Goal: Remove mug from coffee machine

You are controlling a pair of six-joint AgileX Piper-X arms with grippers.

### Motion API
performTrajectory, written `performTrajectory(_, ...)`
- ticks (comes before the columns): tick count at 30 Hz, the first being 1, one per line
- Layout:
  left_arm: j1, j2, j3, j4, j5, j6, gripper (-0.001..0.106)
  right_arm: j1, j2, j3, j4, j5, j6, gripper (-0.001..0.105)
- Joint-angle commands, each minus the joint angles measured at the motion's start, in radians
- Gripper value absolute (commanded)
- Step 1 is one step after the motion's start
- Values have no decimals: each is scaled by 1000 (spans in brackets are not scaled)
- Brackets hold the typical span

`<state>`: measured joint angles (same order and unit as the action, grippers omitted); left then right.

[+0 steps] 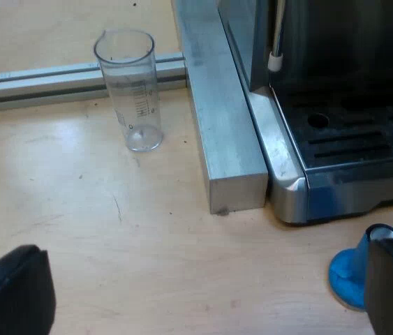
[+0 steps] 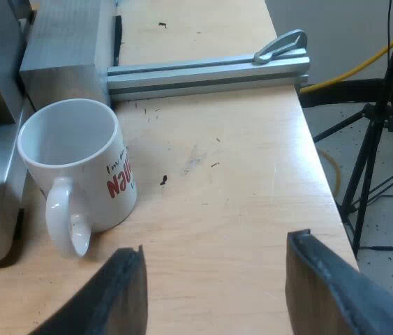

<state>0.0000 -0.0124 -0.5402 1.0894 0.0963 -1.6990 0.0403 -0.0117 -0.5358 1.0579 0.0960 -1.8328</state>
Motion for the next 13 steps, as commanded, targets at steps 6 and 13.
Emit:
performTrajectory(6,-2,-141,11,-43,-12,0,90,-2,-40,0,-11,-4,-3,48)
performTrajectory(13,-32,-142,11,-43,-12,0,90,-2,-40,0,-11,-4,-3,48)
